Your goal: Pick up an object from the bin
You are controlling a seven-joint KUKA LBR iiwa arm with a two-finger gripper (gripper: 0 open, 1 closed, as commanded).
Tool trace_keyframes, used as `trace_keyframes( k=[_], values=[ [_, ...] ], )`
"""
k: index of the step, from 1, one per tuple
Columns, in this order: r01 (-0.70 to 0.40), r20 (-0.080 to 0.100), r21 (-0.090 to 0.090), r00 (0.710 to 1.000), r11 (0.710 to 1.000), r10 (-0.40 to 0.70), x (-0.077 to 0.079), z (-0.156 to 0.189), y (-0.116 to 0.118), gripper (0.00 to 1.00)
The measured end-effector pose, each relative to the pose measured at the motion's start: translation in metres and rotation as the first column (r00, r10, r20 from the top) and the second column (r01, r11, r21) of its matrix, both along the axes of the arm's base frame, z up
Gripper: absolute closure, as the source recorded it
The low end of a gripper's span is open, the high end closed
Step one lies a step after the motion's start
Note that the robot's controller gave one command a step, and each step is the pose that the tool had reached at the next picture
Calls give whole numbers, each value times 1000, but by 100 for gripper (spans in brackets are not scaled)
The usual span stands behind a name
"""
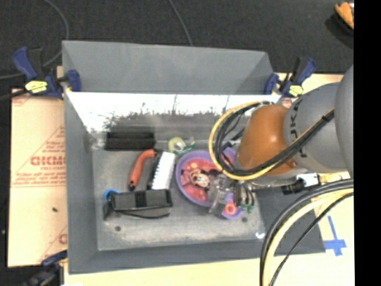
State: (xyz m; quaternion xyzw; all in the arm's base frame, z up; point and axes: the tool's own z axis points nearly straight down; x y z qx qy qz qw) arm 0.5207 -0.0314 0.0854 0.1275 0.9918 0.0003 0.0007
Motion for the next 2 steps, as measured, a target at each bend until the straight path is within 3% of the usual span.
trace_keyframes(
  k=[2],
  values=[
    [-3, -1, 0, 1000, 1000, 3, 0, 21, 0, 100]
  ],
)
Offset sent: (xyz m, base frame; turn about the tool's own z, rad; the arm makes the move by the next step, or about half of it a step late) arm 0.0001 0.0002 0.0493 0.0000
